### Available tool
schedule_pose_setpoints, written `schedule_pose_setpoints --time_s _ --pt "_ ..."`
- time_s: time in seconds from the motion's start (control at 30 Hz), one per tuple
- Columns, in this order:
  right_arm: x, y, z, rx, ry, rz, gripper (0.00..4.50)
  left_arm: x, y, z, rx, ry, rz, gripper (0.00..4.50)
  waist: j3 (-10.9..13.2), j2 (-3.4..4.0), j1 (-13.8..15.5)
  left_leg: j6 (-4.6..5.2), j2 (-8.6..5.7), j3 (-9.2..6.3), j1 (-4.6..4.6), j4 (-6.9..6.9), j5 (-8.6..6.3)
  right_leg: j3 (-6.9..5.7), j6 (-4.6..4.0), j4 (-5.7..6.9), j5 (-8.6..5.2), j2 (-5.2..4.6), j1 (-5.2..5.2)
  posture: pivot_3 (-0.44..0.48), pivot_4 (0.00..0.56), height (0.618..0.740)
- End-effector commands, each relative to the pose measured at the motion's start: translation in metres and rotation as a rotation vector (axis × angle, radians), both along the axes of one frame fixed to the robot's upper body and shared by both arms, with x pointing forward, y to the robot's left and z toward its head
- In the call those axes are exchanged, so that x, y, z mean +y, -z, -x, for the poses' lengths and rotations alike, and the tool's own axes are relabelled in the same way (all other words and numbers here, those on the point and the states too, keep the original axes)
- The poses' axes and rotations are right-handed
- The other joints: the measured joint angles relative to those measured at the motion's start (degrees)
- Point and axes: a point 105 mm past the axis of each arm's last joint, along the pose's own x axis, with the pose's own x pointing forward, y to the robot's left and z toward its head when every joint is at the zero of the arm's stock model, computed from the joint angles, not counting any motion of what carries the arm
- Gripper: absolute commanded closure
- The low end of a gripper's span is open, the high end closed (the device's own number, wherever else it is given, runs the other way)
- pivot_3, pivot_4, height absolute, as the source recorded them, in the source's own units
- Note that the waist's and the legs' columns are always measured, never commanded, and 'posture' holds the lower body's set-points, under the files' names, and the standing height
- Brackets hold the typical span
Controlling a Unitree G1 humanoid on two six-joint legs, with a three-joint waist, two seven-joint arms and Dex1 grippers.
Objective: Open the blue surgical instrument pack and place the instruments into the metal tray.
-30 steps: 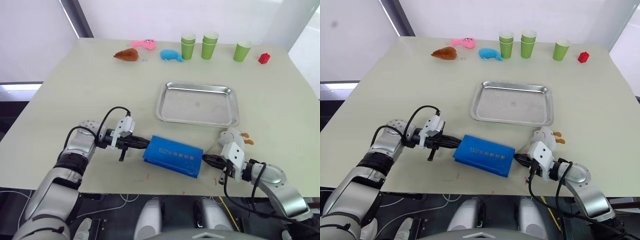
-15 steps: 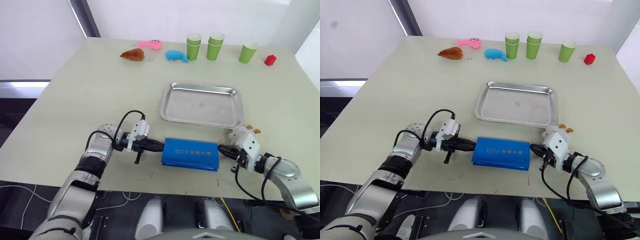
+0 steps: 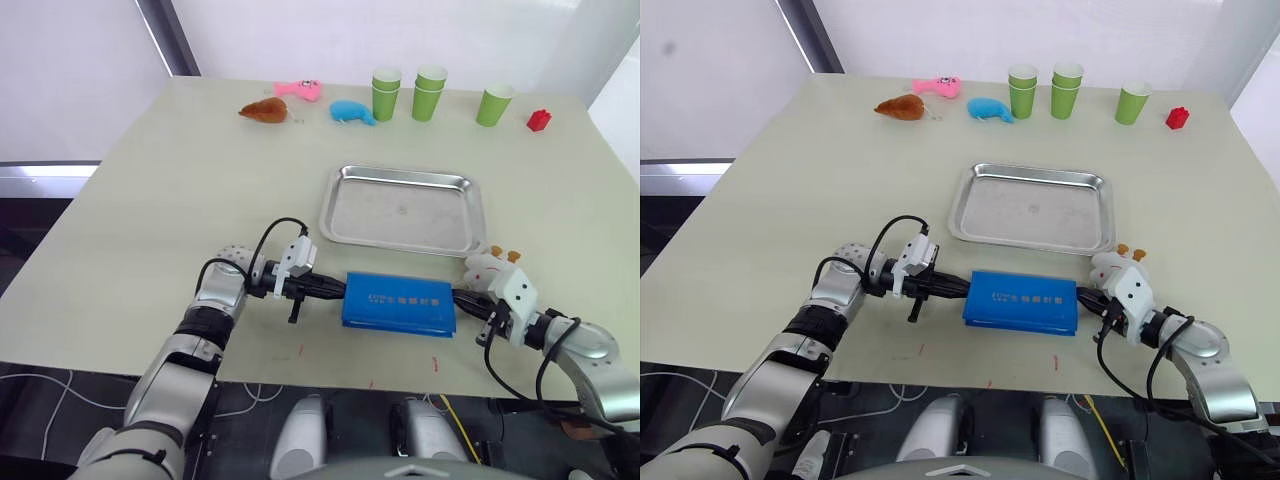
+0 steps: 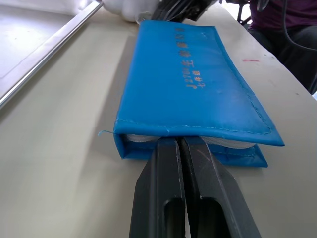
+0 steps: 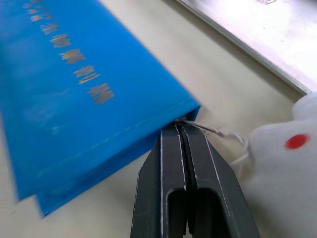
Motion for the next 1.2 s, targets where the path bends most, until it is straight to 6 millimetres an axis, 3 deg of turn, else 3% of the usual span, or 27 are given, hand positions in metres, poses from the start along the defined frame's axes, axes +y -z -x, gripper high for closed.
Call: schedule_pose_setpoints --time_s 0.03,0.17,0.3,0.4,0.43,0.5,0.6,0.63,0.7,0.77,0.87,0.9,0.97,1.2 --pt "-0.010 -0.018 0.003 -0.069 -0.004 -0.003 4.50 0.017 0.001 0.000 0.010 -0.025 -0.023 4.37 0.0 0.00 -0.3 0.00 0.00 0.01 0.00 0.00 0.00 0.01 0.00 0.00 0.00 0.00 0.00 0.000 0.150 0.740" --pt "-0.029 -0.022 0.009 -0.095 -0.005 0.002 4.50 0.028 0.001 0.009 0.024 -0.019 -0.033 4.37 0.0 0.00 -1.4 0.00 0.02 0.00 0.00 -0.02 0.00 0.02 0.00 -0.01 0.00 0.02 -0.01 0.000 0.150 0.740" --pt "-0.033 -0.023 0.029 -0.078 -0.122 0.014 4.50 0.039 -0.012 0.010 0.000 -0.046 -0.012 4.37 0.0 0.01 -1.5 0.00 0.03 0.00 0.00 -0.06 0.00 0.03 0.00 -0.03 0.00 0.02 -0.02 0.000 0.150 0.740" --pt "-0.035 -0.027 0.036 -0.084 -0.191 0.014 3.71 0.047 -0.026 0.013 -0.025 -0.046 0.006 4.50 0.1 -0.02 -1.6 0.00 0.08 0.00 0.01 -0.10 0.00 0.03 -0.01 -0.04 -0.01 0.05 -0.03 0.000 0.150 0.740" --pt "-0.035 -0.029 0.036 -0.099 -0.217 0.020 3.21 0.049 -0.030 0.016 -0.026 -0.039 0.006 4.50 0.1 -0.02 -1.4 0.00 0.09 0.00 0.01 -0.09 0.00 0.03 -0.01 -0.03 -0.01 0.05 -0.03 0.000 0.150 0.740" --pt "-0.032 -0.030 0.038 -0.121 -0.265 0.032 2.69 0.053 -0.038 0.023 -0.033 -0.023 0.003 4.50 0.1 -0.03 -1.4 0.00 0.08 0.01 0.00 -0.08 0.00 0.03 -0.01 -0.03 -0.01 0.03 -0.03 0.000 0.150 0.740" --pt "-0.022 -0.026 0.041 -0.158 -0.346 0.050 1.53 0.056 -0.050 0.031 -0.054 0.000 0.003 4.50 0.1 -0.04 -1.1 0.00 0.07 0.02 0.02 -0.07 0.00 0.05 0.00 -0.04 0.00 -0.01 -0.02 0.000 0.150 0.740" --pt "-0.016 -0.022 0.043 -0.161 -0.389 0.057 0.98 0.056 -0.055 0.035 -0.063 0.015 0.001 4.10 0.1 -0.03 -1.1 -0.01 0.06 0.02 0.00 -0.08 0.00 0.02 -0.01 -0.04 -0.01 -0.01 -0.02 0.000 0.150 0.740" --pt "-0.006 -0.015 0.044 -0.183 -0.451 0.068 0.55 0.056 -0.061 0.042 -0.067 0.044 -0.008 3.70 0.2 -0.10 -1.2 -0.01 0.08 0.03 0.01 -0.08 0.00 0.03 -0.01 -0.04 -0.01 0.00 -0.02 0.000 0.150 0.740" --pt "0.003 -0.013 0.039 -0.243 -0.474 0.077 0.00 0.055 -0.064 0.048 -0.078 0.074 -0.020 2.93 0.2 -0.11 -1.4 -0.01 0.09 0.02 0.01 -0.08 0.00 0.02 -0.01 -0.04 -0.01 0.01 -0.02 0.000 0.150 0.740" --pt "0.009 -0.010 0.030 -0.306 -0.471 0.099 0.00 0.052 -0.069 0.054 -0.080 0.098 -0.009 1.48 0.3 0.04 -1.3 -0.01 0.09 0.07 0.04 -0.08 0.00 0.08 -0.01 -0.02 -0.01 0.00 -0.03 0.000 0.150 0.740" --pt "0.010 -0.008 0.028 -0.316 -0.477 0.108 0.00 0.052 -0.070 0.056 -0.084 0.108 -0.012 0.79 0.3 0.05 -1.3 -0.01 0.08 0.10 0.06 -0.08 0.00 0.11 -0.01 -0.02 -0.01 -0.01 -0.03 0.000 0.150 0.740" --pt "0.013 -0.004 0.026 -0.328 -0.507 0.124 0.00 0.051 -0.072 0.059 -0.085 0.120 -0.010 0.05 0.3 0.04 -1.3 -0.01 0.07 0.12 0.05 -0.08 0.00 0.11 -0.01 -0.04 -0.01 -0.01 -0.03 0.000 0.150 0.740" --pt "0.017 -0.005 0.009 -0.369 -0.522 0.131 0.00 0.052 -0.073 0.065 -0.076 0.133 -0.015 0.05 0.3 0.07 -1.3 -0.01 0.09 0.13 0.07 -0.08 0.00 0.11 -0.02 -0.02 -0.01 0.01 -0.03 0.000 0.150 0.740"
